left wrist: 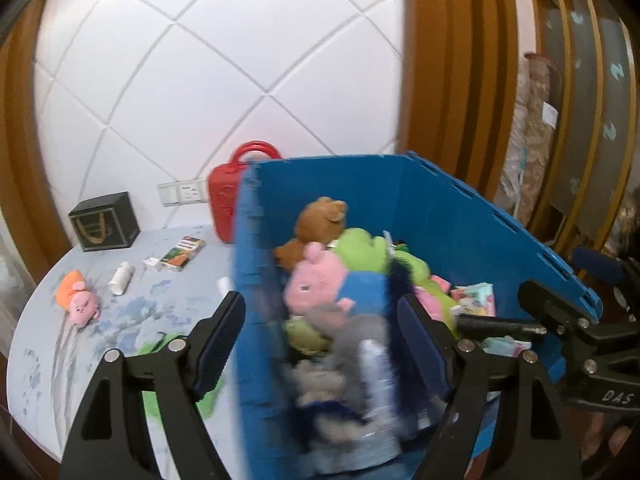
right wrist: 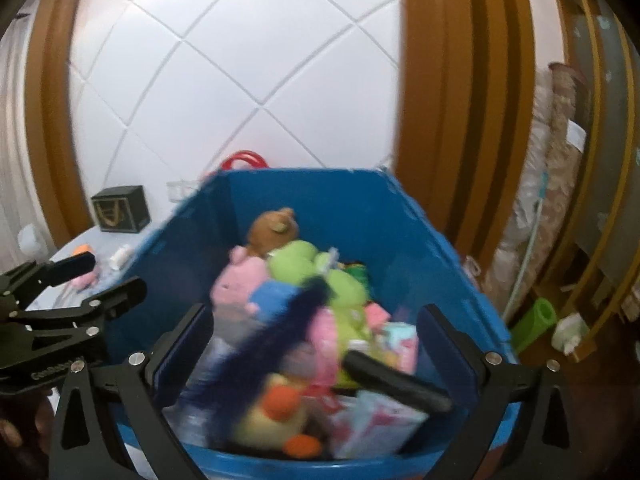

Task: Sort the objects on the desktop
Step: 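Move both tools back over the table items, then grasp the white pill bottle with the left tool while the right tool grasps the small white medicine box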

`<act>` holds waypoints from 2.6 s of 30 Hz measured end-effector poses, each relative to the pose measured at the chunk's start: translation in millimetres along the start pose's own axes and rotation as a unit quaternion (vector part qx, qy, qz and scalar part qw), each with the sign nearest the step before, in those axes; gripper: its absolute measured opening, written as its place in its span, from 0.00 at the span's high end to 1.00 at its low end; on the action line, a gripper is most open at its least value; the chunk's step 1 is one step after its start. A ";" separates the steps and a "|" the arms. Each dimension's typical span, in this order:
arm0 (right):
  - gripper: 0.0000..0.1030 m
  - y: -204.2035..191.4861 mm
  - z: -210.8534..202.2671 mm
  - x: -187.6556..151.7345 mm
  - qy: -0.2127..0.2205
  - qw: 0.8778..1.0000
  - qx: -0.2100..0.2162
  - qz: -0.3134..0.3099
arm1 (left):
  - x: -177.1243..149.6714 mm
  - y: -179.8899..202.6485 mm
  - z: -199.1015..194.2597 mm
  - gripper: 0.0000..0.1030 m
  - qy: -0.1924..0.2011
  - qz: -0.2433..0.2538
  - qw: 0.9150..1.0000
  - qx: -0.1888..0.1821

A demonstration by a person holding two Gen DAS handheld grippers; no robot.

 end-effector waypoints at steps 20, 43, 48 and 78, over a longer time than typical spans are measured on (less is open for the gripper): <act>0.00 -326.3 58.2 32.3 0.001 0.995 0.085 -0.043 | -55.3 -312.5 -7.1 0.24 -0.049 -0.027 0.996 0.069; 0.00 -423.1 377.9 24.1 -0.150 0.975 0.152 -0.065 | -56.2 -495.4 223.7 0.24 -0.148 -0.075 0.974 0.152; 0.00 -450.2 463.7 9.8 -0.181 0.967 0.155 -0.085 | -77.4 -529.7 318.9 0.24 -0.196 -0.078 0.969 0.133; 0.70 -555.8 652.2 -76.3 -0.219 0.936 0.218 -0.166 | -143.1 -576.0 471.4 0.49 -0.232 -0.089 0.962 0.114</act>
Point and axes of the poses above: each gripper's, at about its wrist camera, not at the fingertips, and z roughly the way its jaws point, y to its right, x to its top, the point moved 5 cm from there along z, roughly the way its jaws point, and after that the axes turned 6 degrees about y, right-handed, at the moved point
